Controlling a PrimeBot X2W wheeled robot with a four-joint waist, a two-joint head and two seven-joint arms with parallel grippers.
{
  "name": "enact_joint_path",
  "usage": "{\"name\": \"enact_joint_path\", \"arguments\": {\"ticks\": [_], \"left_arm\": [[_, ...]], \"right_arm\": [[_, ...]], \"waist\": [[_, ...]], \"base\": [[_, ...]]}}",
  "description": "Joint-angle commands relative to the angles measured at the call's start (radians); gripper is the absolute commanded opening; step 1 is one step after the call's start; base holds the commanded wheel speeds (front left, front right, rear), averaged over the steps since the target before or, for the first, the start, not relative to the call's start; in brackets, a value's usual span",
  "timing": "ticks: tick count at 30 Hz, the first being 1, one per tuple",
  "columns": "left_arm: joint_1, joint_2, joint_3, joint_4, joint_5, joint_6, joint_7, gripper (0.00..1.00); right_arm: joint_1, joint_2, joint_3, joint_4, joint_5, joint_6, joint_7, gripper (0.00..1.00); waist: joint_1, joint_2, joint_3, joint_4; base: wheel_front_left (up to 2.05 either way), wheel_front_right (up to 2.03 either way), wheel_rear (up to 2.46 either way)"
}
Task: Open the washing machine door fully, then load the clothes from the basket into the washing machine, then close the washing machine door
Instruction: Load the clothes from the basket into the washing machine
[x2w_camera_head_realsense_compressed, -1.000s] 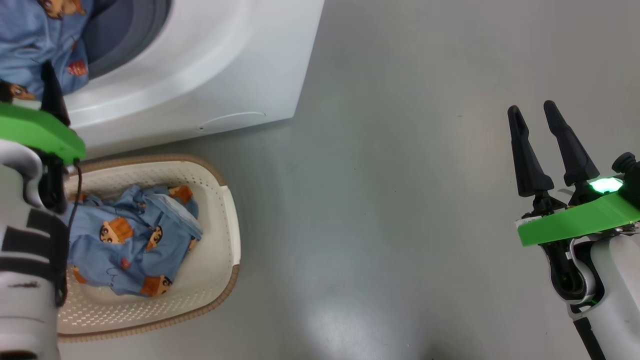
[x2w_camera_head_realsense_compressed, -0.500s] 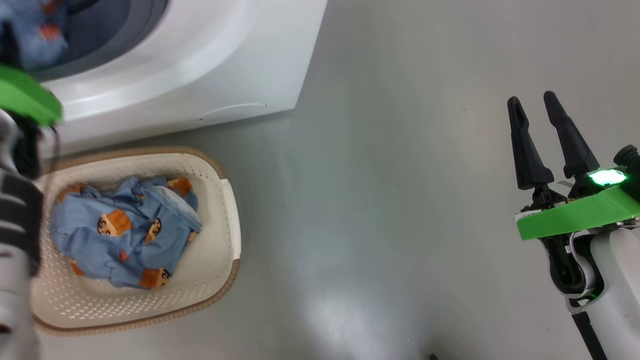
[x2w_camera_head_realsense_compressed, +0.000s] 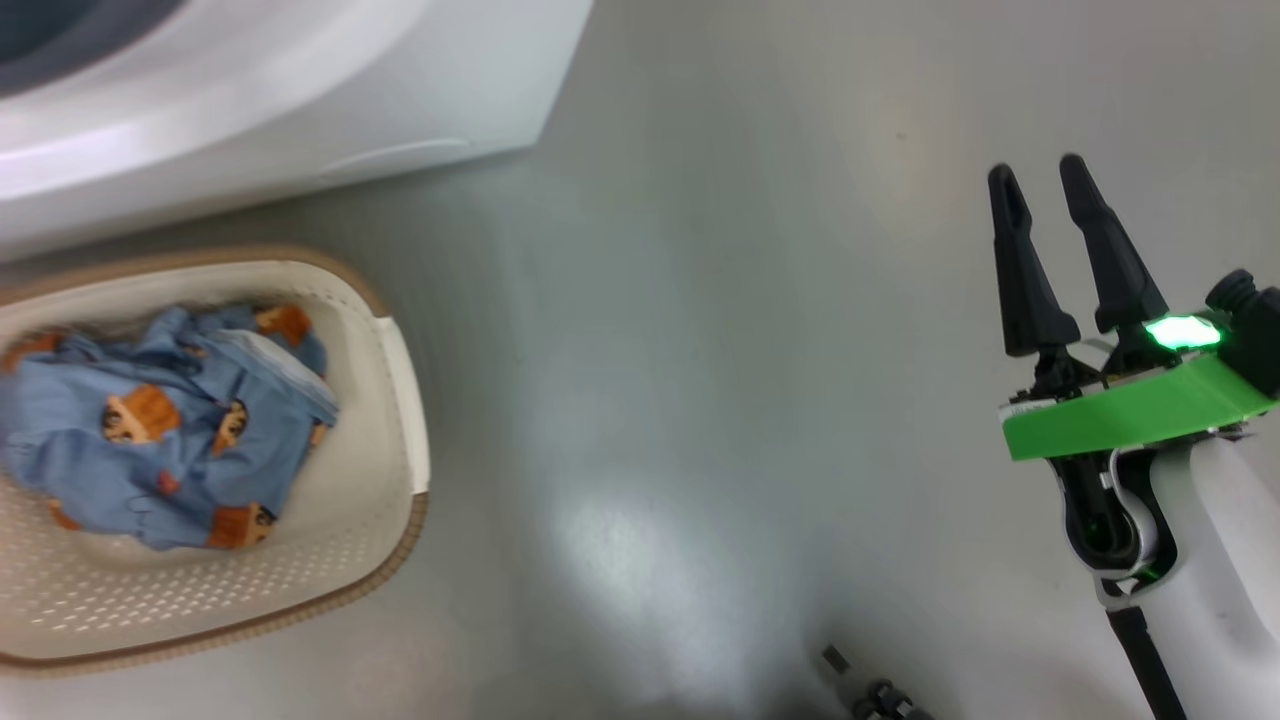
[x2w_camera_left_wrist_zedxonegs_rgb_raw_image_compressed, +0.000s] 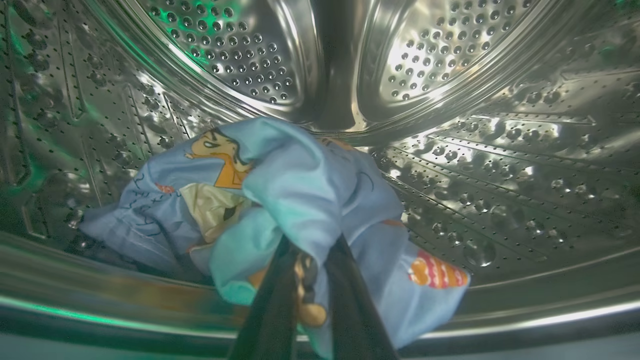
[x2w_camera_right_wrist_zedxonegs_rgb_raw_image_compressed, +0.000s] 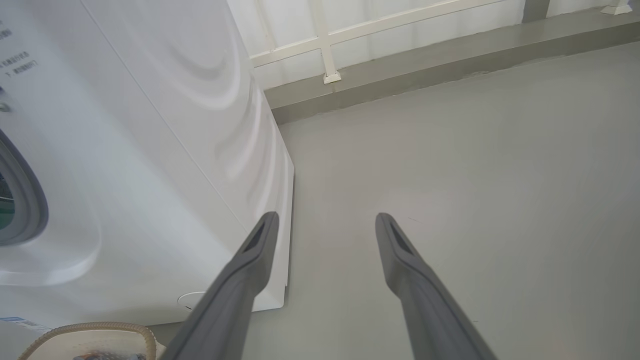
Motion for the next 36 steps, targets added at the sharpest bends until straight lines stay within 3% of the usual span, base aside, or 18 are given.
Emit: {"name": "enact_joint_path", "arguments": {"ticks": [1,2,6,19,26,36], "left_arm": [[-0.022,0.059,-0.001,-0.011,0.0,0.0,0.016,0.49],[-0.031,0.063,-0.004,-0.002,0.002,0.004,0.03,1.0],[-0.057,0.074,-0.011,0.02,0.005,0.013,0.041,1.0],[0.067,0.023,-0.023,0.058,-0.047,-0.001,-0.033,1.0],[0.201,-0.012,-0.06,-0.019,-0.131,-0.002,-0.065,1.0],[0.408,-0.009,-0.124,-0.146,-0.235,-0.002,-0.129,1.0]], "right_arm": [[0.005,-0.006,0.013,-0.027,-0.006,0.006,-0.008,1.0],[0.002,-0.003,0.014,-0.027,-0.006,0.006,-0.008,1.0],[-0.001,0.001,0.012,-0.021,-0.007,0.006,-0.008,1.0],[-0.003,-0.013,0.026,0.006,-0.013,0.006,-0.008,1.0],[0.016,-0.029,0.035,0.027,-0.006,0.006,-0.008,1.0],[0.046,-0.031,0.052,0.058,0.006,0.006,-0.008,1.0]], "waist": [[0.0,0.0,0.042,-0.033],[0.0,0.0,0.045,-0.036],[0.0,0.0,0.043,-0.04],[0.0,0.0,-0.092,0.008],[0.0,0.0,-0.2,0.052],[0.0,0.0,-0.342,0.093]], "base": [[0.0,0.0,0.0],[0.0,0.0,0.0],[0.0,0.0,0.0],[0.0,0.0,0.0],[0.0,0.0,0.0],[0.0,0.0,0.0]]}}
